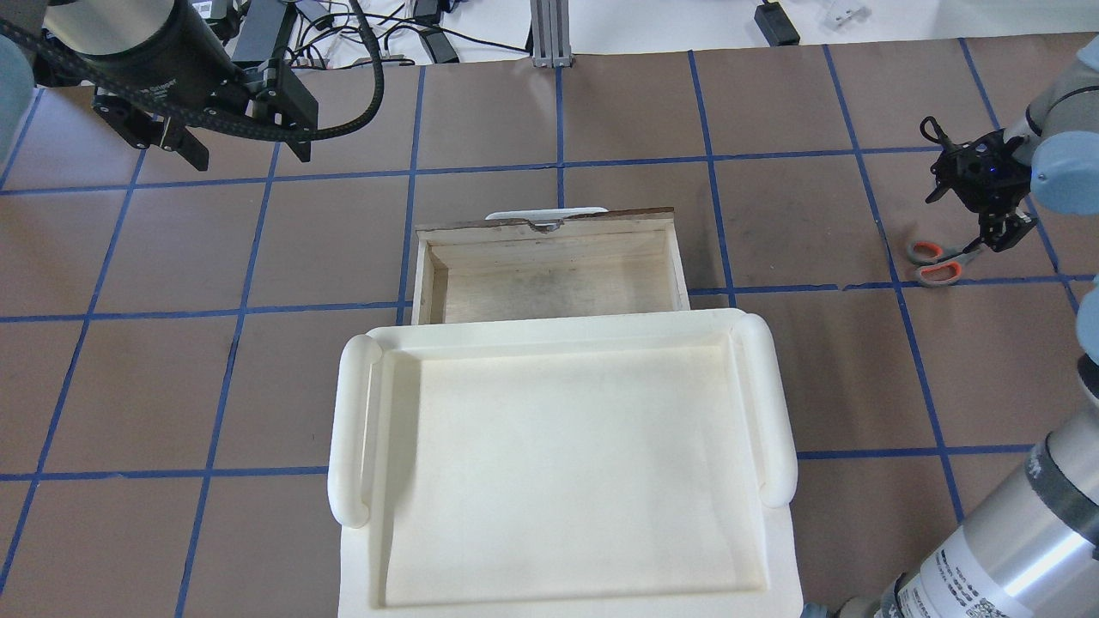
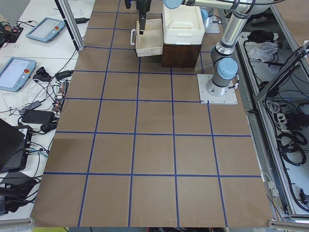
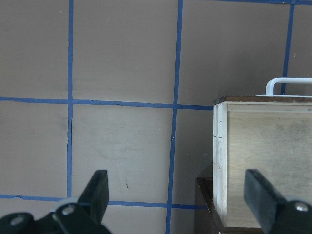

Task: Put scissors in drawer and close it
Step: 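Lower the right gripper and grasp the scissors by the handles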

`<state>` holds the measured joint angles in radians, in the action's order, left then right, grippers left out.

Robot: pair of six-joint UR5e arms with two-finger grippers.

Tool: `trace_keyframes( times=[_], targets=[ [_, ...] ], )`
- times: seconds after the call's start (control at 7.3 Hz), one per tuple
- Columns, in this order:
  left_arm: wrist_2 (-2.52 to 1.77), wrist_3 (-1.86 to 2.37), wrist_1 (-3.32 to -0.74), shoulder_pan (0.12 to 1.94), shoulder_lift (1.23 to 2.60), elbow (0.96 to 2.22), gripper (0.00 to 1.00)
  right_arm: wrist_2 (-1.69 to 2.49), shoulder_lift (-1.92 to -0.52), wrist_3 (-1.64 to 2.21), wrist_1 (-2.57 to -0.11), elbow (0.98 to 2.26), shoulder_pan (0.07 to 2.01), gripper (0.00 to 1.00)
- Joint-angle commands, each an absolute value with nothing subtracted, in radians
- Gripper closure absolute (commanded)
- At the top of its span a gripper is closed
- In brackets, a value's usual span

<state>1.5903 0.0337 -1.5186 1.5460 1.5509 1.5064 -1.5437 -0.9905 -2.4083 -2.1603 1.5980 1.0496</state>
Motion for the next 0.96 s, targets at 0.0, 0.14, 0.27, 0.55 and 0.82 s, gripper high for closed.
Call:
trace_keyframes(
  times=[0.0, 0.14, 0.27, 0.55, 0.82],
  targets=[
    [1.592, 0.034, -1.519, 1.545, 1.551, 1.506, 0.0, -1.572, -0.989, -2.401, -2.157, 1.606, 1.046, 0.0],
    [1.591, 0.034, -1.519, 1.545, 1.551, 1.506, 0.0, -1.571, -0.989, -2.399, -2.163, 1.621, 1.039, 0.0],
    [1.592, 0.034, -1.52, 1.545, 1.551, 1.506, 0.0, -1.568, -0.989, -2.402, -2.166, 1.624, 1.025, 0.0],
    [1.592, 0.034, -1.52, 1.543, 1.551, 1.506, 0.0, -1.563, -0.974, -2.402, -2.166, 1.626, 1.017, 0.0],
    [1.592, 0.034, -1.519, 1.543, 1.551, 1.506, 0.0, -1.56, -0.969, -2.407, -2.172, 1.626, 1.017, 0.07]
  ],
)
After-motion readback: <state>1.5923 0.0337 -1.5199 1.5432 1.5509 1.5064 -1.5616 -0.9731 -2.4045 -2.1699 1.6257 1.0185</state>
